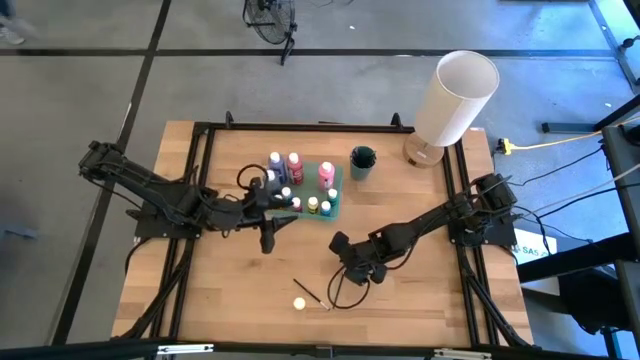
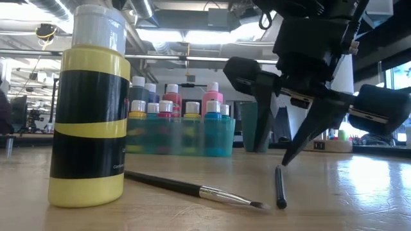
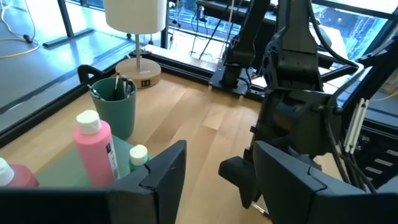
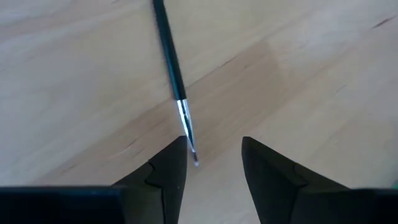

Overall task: Pick & Place Paint Supplies
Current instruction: Put the black paint brush into the dark green cup

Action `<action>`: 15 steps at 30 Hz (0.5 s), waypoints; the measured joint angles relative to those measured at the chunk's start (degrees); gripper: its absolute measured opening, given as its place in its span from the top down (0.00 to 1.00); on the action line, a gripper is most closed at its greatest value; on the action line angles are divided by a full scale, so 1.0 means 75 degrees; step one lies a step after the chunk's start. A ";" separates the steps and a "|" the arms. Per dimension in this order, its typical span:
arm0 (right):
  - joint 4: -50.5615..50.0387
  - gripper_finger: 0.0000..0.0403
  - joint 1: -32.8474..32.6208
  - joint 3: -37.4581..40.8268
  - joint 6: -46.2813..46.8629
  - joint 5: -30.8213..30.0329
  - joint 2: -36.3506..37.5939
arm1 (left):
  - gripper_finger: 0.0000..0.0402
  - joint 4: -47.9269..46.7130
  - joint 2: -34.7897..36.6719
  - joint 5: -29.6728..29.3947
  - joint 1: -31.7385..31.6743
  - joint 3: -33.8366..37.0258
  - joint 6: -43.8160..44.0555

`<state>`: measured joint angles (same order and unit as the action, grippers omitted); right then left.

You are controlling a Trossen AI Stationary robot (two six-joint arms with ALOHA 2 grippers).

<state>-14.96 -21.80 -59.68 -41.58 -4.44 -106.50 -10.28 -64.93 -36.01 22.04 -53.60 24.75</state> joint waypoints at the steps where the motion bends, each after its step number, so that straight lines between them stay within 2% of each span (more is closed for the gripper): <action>1: -0.0035 0.61 0.0000 0.0000 0.0001 0.0020 0.0000 | 0.55 0.0002 0.0000 0.0002 0.0027 0.0000 0.0000; 6: -0.0401 0.61 0.0003 0.0000 0.0008 0.0281 0.0000 | 0.55 0.0000 0.0000 -0.0009 0.0181 0.0000 0.0000; 15: -0.0447 0.61 0.0009 -0.0147 0.0017 0.0284 -0.0106 | 0.55 0.0003 0.0000 -0.0058 0.0262 0.0000 0.0213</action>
<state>-18.31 -21.74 -60.78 -41.45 -2.31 -107.29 -10.26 -64.93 -36.45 24.01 -53.60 26.35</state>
